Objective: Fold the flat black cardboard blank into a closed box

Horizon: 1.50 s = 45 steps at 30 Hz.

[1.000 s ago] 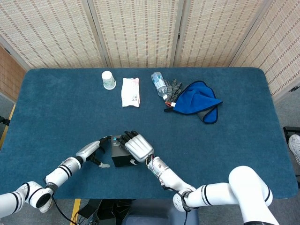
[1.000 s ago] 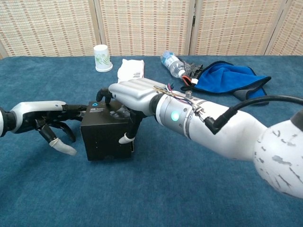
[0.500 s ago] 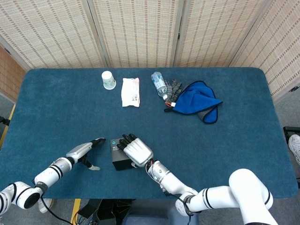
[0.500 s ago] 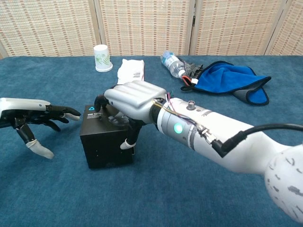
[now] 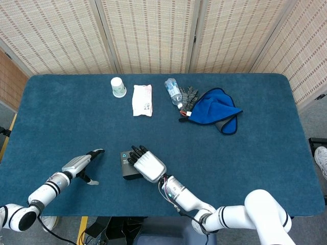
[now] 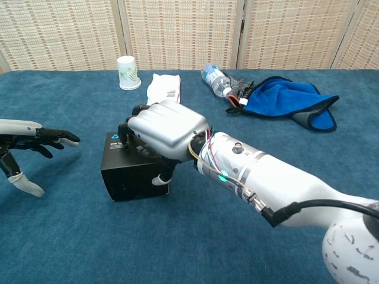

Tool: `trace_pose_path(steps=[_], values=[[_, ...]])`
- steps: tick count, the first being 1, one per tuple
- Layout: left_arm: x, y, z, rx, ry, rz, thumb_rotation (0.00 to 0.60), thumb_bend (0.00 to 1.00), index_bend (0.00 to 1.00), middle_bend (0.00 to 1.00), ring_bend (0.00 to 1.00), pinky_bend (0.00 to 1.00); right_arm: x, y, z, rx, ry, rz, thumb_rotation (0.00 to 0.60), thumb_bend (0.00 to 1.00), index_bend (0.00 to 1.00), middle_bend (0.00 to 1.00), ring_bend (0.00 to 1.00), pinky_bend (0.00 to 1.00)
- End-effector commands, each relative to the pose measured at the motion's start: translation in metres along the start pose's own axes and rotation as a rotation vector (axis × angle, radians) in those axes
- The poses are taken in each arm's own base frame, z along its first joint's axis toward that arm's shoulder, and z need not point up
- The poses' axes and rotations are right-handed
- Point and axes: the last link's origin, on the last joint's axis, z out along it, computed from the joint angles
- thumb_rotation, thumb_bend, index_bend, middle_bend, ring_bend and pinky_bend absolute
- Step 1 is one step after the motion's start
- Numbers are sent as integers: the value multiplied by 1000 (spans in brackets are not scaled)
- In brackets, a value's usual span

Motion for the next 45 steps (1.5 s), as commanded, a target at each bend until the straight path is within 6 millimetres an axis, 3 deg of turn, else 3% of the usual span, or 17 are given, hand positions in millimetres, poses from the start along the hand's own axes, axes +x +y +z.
trace_pose_path(steps=[1, 9, 15, 17, 21, 23, 27, 32, 39, 45], values=[[1, -1, -1, 8, 2, 5, 600, 83, 0, 0, 0, 111, -3, -1, -1, 4, 13, -1, 600, 62, 342, 333, 173, 220], [4, -1, -2, 12, 13, 9, 600, 83, 0, 0, 0, 111, -5, -1, -1, 7, 39, -5, 600, 92, 395, 366, 201, 235], [6, 0, -4, 10, 28, 12, 600, 84, 0, 0, 0, 111, -1, 2, -3, -6, 30, 35, 600, 85, 390, 317, 201, 235], [8, 1, -5, 5, 46, 10, 600, 83, 0, 0, 0, 111, 5, 3, -5, -9, 34, 62, 600, 74, 322, 243, 182, 235], [12, 3, -10, -6, 94, 18, 600, 83, 0, 0, 0, 111, 22, 9, -14, -11, 56, 87, 600, 59, 69, 107, 96, 235], [15, 3, -13, -13, 131, 22, 600, 84, 0, 0, 0, 112, 32, 16, -22, -21, 77, 81, 600, 50, 25, 84, 81, 235], [25, 0, -24, -21, 262, 65, 600, 83, 0, 0, 0, 113, 56, 44, -52, -108, 114, 149, 600, 57, 20, 96, 79, 234], [33, -5, -41, -12, 458, 116, 600, 84, 0, 0, 0, 118, 72, 90, -103, -257, 145, 164, 600, 124, 73, 197, 121, 248], [29, -20, -67, 54, 589, 195, 600, 83, 13, 10, 0, 126, 75, 140, -182, -443, 121, 147, 600, 212, 233, 325, 246, 432], [14, -30, -93, 108, 674, 257, 600, 83, 30, 10, 0, 127, 65, 164, -252, -586, 62, 177, 600, 226, 250, 334, 266, 457]])
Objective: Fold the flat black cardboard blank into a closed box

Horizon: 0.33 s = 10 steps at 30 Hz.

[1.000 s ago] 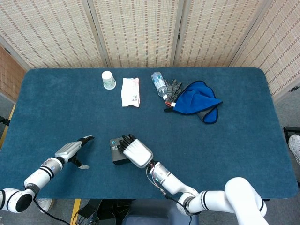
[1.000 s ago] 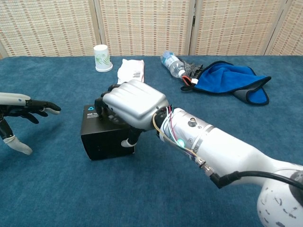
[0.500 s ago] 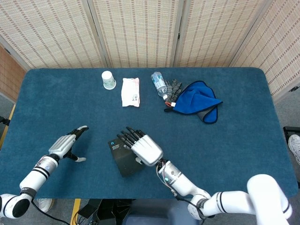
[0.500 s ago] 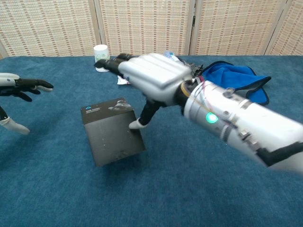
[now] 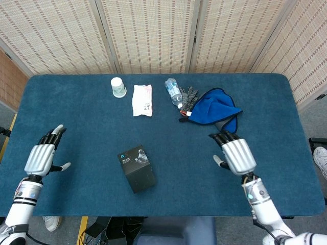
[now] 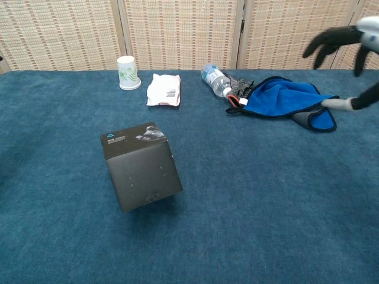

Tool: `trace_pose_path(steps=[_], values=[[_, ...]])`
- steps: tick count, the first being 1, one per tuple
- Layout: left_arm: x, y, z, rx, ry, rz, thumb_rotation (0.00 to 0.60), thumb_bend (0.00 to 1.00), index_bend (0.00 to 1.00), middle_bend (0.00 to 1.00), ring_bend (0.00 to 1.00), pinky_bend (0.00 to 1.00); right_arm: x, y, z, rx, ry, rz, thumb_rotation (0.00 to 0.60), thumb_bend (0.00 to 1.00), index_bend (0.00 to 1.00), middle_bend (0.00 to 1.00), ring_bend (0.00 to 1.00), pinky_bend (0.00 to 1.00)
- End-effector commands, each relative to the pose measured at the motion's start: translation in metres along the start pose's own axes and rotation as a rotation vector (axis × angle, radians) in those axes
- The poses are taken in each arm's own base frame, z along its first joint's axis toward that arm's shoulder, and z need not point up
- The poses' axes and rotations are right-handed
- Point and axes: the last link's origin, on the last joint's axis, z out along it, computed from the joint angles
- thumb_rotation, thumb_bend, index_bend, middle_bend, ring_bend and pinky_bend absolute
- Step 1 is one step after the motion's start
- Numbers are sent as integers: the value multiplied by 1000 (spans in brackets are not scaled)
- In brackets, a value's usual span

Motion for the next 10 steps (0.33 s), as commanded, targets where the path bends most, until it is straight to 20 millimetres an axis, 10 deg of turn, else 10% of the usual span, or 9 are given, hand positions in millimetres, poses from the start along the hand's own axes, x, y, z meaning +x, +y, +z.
trace_pose_path(steps=[1, 10], values=[[-3, -5, -24, 19, 43, 33, 600, 83, 32, 10, 0, 126, 0, 30, -34, -80, -39, 21, 600, 227, 250, 334, 266, 457], [-17, -11, -68, 68, 86, 90, 600, 84, 34, 10, 0, 127, -4, 73, -96, -229, 2, 48, 600, 227, 250, 295, 235, 458]])
